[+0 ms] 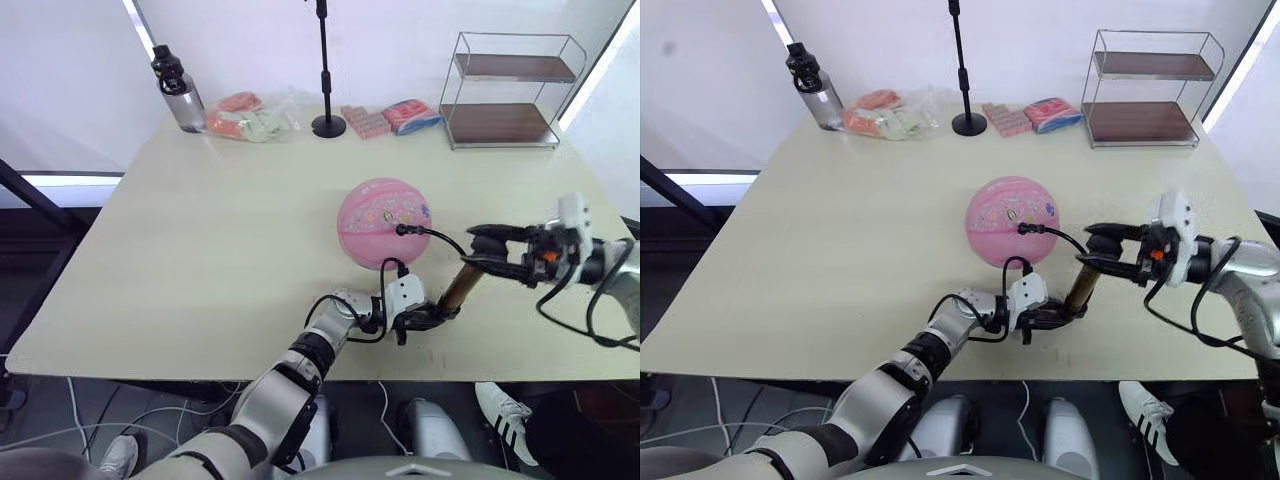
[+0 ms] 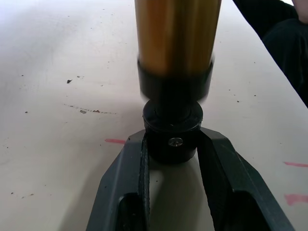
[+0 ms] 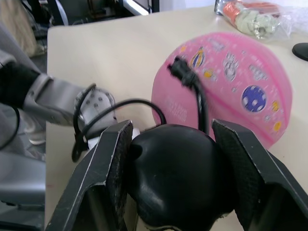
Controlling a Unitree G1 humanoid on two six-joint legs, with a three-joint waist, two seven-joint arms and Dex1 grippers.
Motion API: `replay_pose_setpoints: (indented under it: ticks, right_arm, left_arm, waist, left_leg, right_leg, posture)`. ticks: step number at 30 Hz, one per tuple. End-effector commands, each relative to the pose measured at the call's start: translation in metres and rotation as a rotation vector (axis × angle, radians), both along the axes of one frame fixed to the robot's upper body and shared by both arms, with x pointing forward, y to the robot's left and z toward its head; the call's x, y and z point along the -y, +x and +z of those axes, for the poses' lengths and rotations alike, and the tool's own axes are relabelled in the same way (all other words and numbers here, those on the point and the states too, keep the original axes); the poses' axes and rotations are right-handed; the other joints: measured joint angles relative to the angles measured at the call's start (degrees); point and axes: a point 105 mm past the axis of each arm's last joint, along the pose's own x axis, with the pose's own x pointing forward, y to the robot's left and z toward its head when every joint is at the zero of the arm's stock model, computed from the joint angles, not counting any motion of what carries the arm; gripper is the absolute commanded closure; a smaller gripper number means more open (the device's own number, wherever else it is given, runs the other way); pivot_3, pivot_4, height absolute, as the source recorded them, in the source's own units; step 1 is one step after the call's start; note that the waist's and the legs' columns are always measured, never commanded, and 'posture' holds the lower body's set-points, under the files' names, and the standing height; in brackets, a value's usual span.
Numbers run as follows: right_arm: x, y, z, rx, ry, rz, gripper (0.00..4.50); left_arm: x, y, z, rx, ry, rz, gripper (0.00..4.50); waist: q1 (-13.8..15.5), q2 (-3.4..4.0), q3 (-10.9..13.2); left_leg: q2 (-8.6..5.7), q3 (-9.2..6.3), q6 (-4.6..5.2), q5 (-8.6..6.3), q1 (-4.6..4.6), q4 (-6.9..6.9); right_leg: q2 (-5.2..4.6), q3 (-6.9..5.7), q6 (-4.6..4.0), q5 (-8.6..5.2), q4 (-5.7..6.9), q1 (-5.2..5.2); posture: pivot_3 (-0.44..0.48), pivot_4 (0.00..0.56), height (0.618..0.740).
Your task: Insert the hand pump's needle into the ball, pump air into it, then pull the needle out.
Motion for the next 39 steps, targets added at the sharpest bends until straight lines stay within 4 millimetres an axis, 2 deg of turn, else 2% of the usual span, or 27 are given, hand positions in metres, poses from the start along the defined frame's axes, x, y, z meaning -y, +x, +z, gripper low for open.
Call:
replay_pose_setpoints:
  ticks: [1,3,5,11,14,18,22,27,31,36,39]
  right_arm:
    - [0.01,-0.01,0.066,0.148,0.038,0.012,2.34]
    - [0.011,-0.014,0.091,0.188,0.048,0.018,2.34]
    - [0.012,-0.017,0.104,0.206,0.056,0.023,2.34]
    - [0.012,-0.023,0.127,0.224,0.074,0.033,2.34]
    - [0.011,-0.022,0.127,0.219,0.076,0.032,2.34]
    - [0.008,-0.016,0.097,0.153,0.007,0.019,2.34]
    - [0.005,-0.01,0.05,0.079,-0.055,0.007,2.34]
    - [0.0,-0.01,0.002,0.011,-0.084,0.009,2.34]
    - [0.0,-0.006,-0.023,0.002,-0.088,-0.022,2.34]
    - [-0.004,-0.003,-0.069,-0.018,-0.103,-0.056,2.34]
    - [-0.005,-0.004,-0.085,-0.023,-0.119,-0.065,2.34]
  left_arm:
    - [-0.024,-0.015,-0.041,-0.126,0.124,0.032,3.5]
    - [-0.024,-0.016,-0.041,-0.126,0.125,0.03,3.5]
    - [-0.024,-0.016,-0.041,-0.127,0.125,0.029,3.5]
    - [-0.025,-0.016,-0.041,-0.129,0.125,0.029,3.5]
    - [-0.024,-0.016,-0.041,-0.129,0.124,0.03,3.5]
    - [-0.024,-0.015,-0.04,-0.129,0.124,0.03,3.5]
    - [-0.024,-0.015,-0.04,-0.127,0.126,0.033,3.5]
    - [-0.024,-0.015,-0.041,-0.124,0.127,0.035,3.5]
    - [-0.024,-0.015,-0.041,-0.123,0.127,0.035,3.5]
    - [-0.024,-0.015,-0.041,-0.118,0.125,0.034,3.5]
    - [-0.024,-0.015,-0.041,-0.117,0.125,0.034,3.5]
  waist:
    - [0.0,-0.06,0.1]
    - [-0.1,0.25,0.3]
    - [0.0,0.17,0.4]
    - [0.0,0.11,0.5]
    - [0.0,0.13,0.5]
    - [0.0,0.15,0.4]
    - [0.0,-0.03,0.3]
    - [-0.3,-0.32,0.1]
    - [-0.3,-0.54,-0.1]
    - [-0.3,-0.65,-0.4]
    - [-0.3,-0.73,-0.5]
  left_leg:
    - [0.0,-0.02,0.0,0.0,0.0,0.0]
    - [0.0,0.0,0.0,0.0,0.0,0.01]
    - [-0.02,0.08,0.01,0.0,0.01,0.03]
    - [0.0,0.05,0.0,0.0,-0.03,0.01]
    - [-0.01,0.07,0.01,0.0,-0.11,0.02]
    - [-0.01,0.05,0.01,0.0,-0.21,0.02]
    - [0.0,0.0,0.01,0.0,-0.13,0.02]
    - [0.08,0.02,0.0,0.0,0.3,0.03]
    - [0.14,-0.02,0.0,0.0,0.35,0.02]
    - [0.14,-0.03,0.0,0.0,0.35,0.01]
    - [0.14,-0.03,0.0,0.0,0.37,0.0]
  right_leg:
    - [0.03,-0.01,0.0,0.0,0.0,0.0]
    - [0.02,0.0,0.0,0.0,0.0,0.0]
    - [-0.02,0.06,0.03,0.01,0.0,-0.01]
    - [-0.01,0.04,0.02,0.01,0.0,-0.03]
    - [-0.03,0.05,0.03,0.01,0.0,-0.11]
    - [-0.02,0.04,0.03,0.01,0.0,-0.19]
    - [0.04,0.01,0.02,0.01,0.0,-0.11]
    - [0.12,0.02,0.25,-0.13,0.0,0.25]
    - [0.15,0.01,0.27,-0.15,0.0,0.29]
    - [0.18,0.01,0.04,-0.02,0.0,0.29]
    - [0.19,0.01,0.04,-0.02,0.0,0.29]
  posture:
    - [0.0,0.15,0.74]
    - [0.0,0.15,0.74]
    - [0.0,0.15,0.74]
    - [0.0,0.15,0.74]
    - [0.0,0.15,0.74]
    - [0.0,0.15,0.74]
    - [0.0,0.15,0.74]
    - [0.0,0.15,0.74]
    - [0.0,0.15,0.74]
    - [0.0,0.15,0.74]
    - [0.0,0.15,0.74]
